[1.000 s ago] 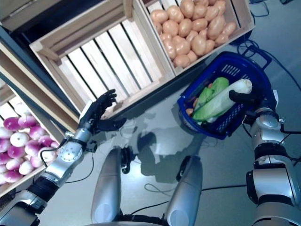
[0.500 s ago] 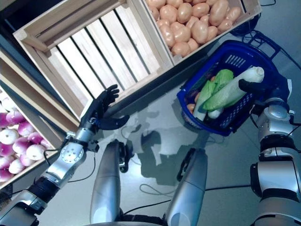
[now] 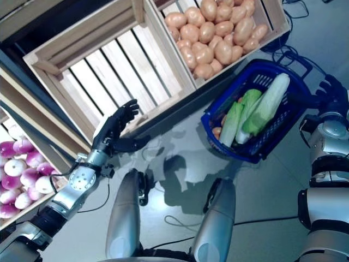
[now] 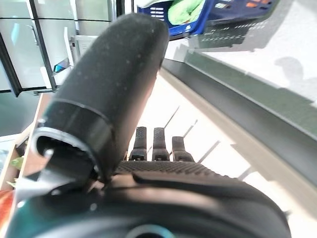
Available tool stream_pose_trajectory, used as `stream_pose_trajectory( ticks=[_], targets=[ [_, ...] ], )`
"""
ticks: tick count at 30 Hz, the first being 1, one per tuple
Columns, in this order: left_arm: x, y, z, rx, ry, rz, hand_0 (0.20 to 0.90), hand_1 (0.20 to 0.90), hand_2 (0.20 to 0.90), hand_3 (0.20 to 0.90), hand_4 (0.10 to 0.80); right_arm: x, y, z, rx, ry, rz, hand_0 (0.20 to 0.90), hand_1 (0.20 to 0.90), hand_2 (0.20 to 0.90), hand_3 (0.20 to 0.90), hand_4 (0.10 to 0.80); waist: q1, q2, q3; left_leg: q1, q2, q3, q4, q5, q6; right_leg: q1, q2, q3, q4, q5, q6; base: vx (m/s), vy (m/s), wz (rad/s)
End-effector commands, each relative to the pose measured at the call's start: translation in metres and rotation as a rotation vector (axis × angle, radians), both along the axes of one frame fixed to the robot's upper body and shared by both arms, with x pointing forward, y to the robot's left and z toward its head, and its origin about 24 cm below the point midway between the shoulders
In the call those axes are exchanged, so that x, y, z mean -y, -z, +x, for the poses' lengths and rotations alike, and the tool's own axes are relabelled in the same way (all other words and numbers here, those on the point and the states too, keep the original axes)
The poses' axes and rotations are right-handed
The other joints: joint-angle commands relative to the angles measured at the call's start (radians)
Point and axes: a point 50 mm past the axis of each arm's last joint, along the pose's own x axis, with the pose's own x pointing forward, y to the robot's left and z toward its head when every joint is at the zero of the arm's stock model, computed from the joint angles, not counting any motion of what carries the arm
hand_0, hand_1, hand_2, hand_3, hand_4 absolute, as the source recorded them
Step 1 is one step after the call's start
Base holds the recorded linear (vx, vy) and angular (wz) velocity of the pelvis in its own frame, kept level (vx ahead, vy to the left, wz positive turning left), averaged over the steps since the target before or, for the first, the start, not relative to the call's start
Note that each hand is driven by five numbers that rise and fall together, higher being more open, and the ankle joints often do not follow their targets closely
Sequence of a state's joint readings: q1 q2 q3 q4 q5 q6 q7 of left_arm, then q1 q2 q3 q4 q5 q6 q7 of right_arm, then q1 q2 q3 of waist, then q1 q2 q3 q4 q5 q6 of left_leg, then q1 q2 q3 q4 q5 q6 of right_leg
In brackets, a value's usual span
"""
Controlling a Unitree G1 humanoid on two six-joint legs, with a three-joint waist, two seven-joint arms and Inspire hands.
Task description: Put vegetables into the basket
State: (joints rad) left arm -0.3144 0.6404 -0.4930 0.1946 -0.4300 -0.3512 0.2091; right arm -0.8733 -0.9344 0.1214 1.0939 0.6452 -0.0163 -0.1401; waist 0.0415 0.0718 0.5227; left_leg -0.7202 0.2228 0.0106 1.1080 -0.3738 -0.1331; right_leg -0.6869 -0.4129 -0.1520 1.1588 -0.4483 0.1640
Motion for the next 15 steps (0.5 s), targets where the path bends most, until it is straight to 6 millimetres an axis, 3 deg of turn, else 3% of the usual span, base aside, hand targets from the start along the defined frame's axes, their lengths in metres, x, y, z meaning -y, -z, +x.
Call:
stream_pose_trajectory(
  ticks=[1,7,12,15],
  targets=[
    [0.001,-0.032,-0.002,0.145,0.035,-0.05,0.9,0.9,0.9,0.9,0.8,0.016,-0.036,-0.013,0.165,0.106,-0.027,0.9,0.9,0.9,0.9,0.8,0.023,-0.024,-0.085,0.107,0.011,0.047,-0.119,-0.009,0.058,0.07,0.02,0.014,-0.149,0.137,-0.073,0.01,0.03,-0.04],
    [0.001,-0.018,-0.002,0.099,0.011,-0.015,0.9,0.9,0.9,0.9,0.8,0.008,-0.02,-0.007,0.096,0.025,-0.06,0.9,0.9,0.9,0.9,0.8,0.036,-0.047,-0.137,0.239,0.024,0.069,-0.352,0.094,0.051,0.215,0.034,-0.038,-0.365,0.226,-0.069,0.044,0.037,-0.08],
    [-0.004,0.0,0.001,0.018,-0.029,0.009,0.9,0.9,0.9,0.9,0.8,-0.006,0.006,-0.001,0.083,-0.09,-0.005,0.9,0.9,0.9,0.9,0.8,0.034,-0.076,-0.205,0.385,0.021,0.103,-0.569,0.194,0.038,0.383,0.075,-0.091,-0.623,0.311,-0.06,0.1,0.006,-0.12],
    [-0.009,0.018,0.0,-0.065,-0.053,0.001,0.9,0.9,0.9,0.9,0.8,-0.018,0.035,-0.001,0.063,-0.141,0.057,0.9,0.9,0.9,0.9,0.8,0.027,-0.094,-0.26,0.488,0.018,0.14,-0.706,0.251,0.028,0.496,0.121,-0.118,-0.795,0.356,-0.051,0.153,-0.008,-0.17]
  ],
)
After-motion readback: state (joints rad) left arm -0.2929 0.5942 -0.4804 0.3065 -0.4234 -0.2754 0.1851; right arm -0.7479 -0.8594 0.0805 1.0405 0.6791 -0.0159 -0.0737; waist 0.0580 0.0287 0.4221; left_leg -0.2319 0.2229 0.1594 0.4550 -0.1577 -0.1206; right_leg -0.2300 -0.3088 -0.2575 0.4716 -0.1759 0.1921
